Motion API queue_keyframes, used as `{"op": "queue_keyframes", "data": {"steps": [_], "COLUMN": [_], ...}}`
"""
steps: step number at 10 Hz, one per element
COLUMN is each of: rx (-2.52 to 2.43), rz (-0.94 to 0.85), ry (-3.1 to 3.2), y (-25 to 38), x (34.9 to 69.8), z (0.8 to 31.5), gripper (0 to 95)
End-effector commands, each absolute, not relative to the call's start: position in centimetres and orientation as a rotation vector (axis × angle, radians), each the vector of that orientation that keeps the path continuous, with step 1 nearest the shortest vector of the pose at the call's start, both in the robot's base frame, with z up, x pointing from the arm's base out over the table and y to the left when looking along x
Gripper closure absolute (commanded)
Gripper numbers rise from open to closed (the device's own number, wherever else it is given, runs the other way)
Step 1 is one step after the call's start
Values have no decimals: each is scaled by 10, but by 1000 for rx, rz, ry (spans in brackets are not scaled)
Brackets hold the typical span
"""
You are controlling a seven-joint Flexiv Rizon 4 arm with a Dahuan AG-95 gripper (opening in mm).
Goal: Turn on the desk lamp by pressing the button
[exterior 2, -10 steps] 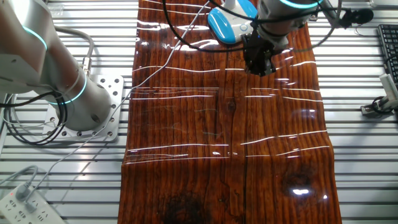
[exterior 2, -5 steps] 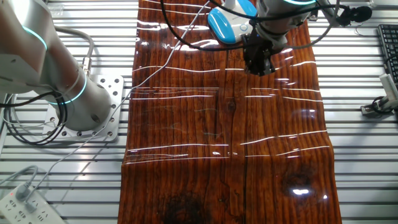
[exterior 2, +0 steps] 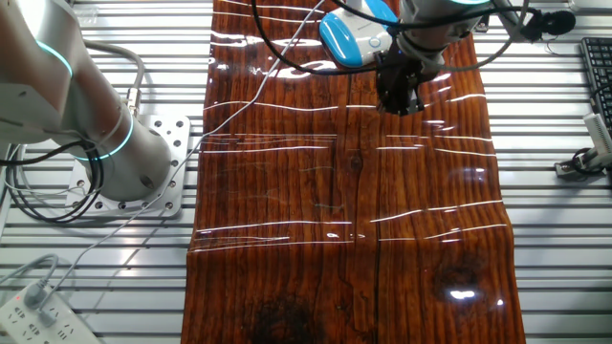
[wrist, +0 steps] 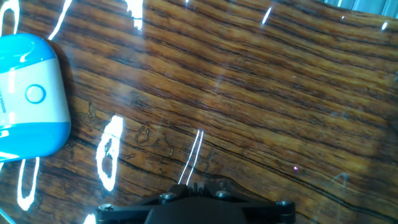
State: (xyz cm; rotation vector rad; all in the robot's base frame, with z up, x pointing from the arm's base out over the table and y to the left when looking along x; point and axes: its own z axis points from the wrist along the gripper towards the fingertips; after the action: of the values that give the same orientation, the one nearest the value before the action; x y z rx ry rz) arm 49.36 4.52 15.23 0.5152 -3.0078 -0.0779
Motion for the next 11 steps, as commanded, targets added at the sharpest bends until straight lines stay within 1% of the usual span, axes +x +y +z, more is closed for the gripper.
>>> {"op": "queue_keyframes", "data": {"steps": [1, 4, 5, 11], "rx": [512, 503, 485, 433], "rz": [-97, -122, -152, -130], "ry": [-3003, -2994, -2998, -3058], "y": [45, 43, 42, 56], "x": [493, 494, 494, 483], "z": [153, 149, 144, 114], "gripper": [950, 950, 950, 950]}}
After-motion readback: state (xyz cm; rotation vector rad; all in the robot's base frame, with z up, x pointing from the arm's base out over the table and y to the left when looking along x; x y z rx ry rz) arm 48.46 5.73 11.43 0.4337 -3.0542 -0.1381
